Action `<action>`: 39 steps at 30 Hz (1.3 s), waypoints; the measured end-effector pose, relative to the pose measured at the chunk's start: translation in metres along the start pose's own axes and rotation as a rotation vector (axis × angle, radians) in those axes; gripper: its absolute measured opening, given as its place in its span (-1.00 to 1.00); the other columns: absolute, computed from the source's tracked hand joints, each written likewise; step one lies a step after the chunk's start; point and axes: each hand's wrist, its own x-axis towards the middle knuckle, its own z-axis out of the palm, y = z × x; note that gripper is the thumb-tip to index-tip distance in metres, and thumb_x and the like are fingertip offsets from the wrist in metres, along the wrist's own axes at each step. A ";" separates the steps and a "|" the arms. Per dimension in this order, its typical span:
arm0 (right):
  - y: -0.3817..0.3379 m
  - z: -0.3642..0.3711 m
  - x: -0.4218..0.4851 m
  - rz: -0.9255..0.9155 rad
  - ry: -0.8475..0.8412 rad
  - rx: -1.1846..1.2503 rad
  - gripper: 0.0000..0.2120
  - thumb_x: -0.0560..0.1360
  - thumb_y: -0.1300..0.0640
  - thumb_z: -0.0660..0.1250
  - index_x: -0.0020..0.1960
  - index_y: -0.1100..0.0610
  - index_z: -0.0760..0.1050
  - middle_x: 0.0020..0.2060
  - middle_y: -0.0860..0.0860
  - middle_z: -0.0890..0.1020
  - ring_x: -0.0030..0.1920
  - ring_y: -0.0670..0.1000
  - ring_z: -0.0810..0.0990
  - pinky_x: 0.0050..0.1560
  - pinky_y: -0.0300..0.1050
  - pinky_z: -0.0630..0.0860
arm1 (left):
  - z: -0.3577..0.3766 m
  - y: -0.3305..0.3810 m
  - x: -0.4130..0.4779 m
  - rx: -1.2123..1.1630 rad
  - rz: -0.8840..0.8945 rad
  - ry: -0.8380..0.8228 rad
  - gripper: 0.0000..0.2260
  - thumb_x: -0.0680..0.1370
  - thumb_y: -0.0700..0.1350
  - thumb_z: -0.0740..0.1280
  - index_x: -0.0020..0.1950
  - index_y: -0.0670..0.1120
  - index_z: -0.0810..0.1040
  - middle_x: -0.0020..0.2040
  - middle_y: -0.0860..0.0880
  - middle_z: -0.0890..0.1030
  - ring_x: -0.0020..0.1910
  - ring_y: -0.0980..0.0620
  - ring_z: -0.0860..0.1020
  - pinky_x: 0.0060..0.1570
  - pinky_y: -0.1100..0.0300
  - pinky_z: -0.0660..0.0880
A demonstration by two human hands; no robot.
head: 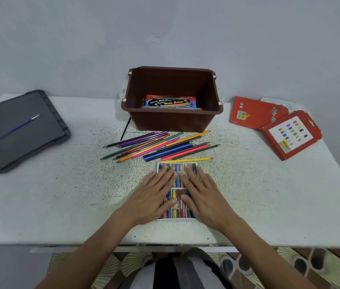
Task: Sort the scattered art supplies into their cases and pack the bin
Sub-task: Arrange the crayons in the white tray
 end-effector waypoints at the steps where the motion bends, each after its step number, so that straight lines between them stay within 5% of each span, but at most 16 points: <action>1: 0.001 0.000 0.001 -0.014 -0.016 -0.019 -0.42 0.68 -0.20 -0.20 0.61 0.05 -0.12 0.60 0.04 -0.12 0.58 0.14 -0.19 0.54 0.21 0.02 | 0.001 -0.001 0.000 0.001 -0.001 0.000 -0.38 0.68 0.24 -0.14 0.60 -0.06 -0.25 0.59 0.00 -0.30 0.56 0.04 -0.32 0.51 -0.02 -0.19; 24: 0.002 0.006 0.000 0.023 -0.051 -0.013 -0.43 0.68 -0.19 -0.18 0.61 0.00 -0.17 0.60 -0.03 -0.09 0.58 0.10 -0.18 0.52 0.19 0.00 | -0.002 0.001 0.002 0.029 -0.021 -0.056 -0.40 0.67 0.26 -0.16 0.59 0.00 -0.30 0.57 0.07 -0.36 0.53 0.09 -0.39 0.50 -0.03 -0.26; 28: 0.005 0.005 0.001 -0.015 -0.053 0.070 -0.44 0.66 -0.21 -0.25 0.59 -0.05 -0.25 0.58 -0.08 -0.22 0.55 0.01 -0.34 0.55 0.12 -0.18 | -0.001 -0.002 0.003 0.010 -0.018 -0.023 -0.39 0.67 0.27 -0.15 0.61 -0.01 -0.20 0.60 0.05 -0.25 0.55 0.09 -0.32 0.50 -0.01 -0.24; 34: 0.026 -0.003 -0.006 -0.022 0.075 0.231 -0.45 0.69 -0.13 -0.19 0.60 0.11 -0.03 0.59 0.04 -0.04 0.59 0.02 -0.16 0.57 0.05 -0.08 | -0.005 0.014 0.018 -0.104 -0.098 0.106 -0.40 0.65 0.30 -0.10 0.62 0.04 -0.02 0.62 0.07 -0.03 0.57 0.16 -0.17 0.53 0.05 -0.20; 39: 0.057 -0.033 -0.017 0.103 0.158 0.355 -0.48 0.69 -0.08 -0.06 0.58 0.12 0.08 0.53 -0.08 0.03 0.52 -0.24 -0.18 0.48 -0.34 -0.26 | -0.014 0.038 0.061 -0.207 -0.095 0.162 -0.48 0.64 0.26 0.00 0.57 0.10 0.19 0.57 0.11 0.15 0.55 0.15 0.04 0.50 0.12 -0.08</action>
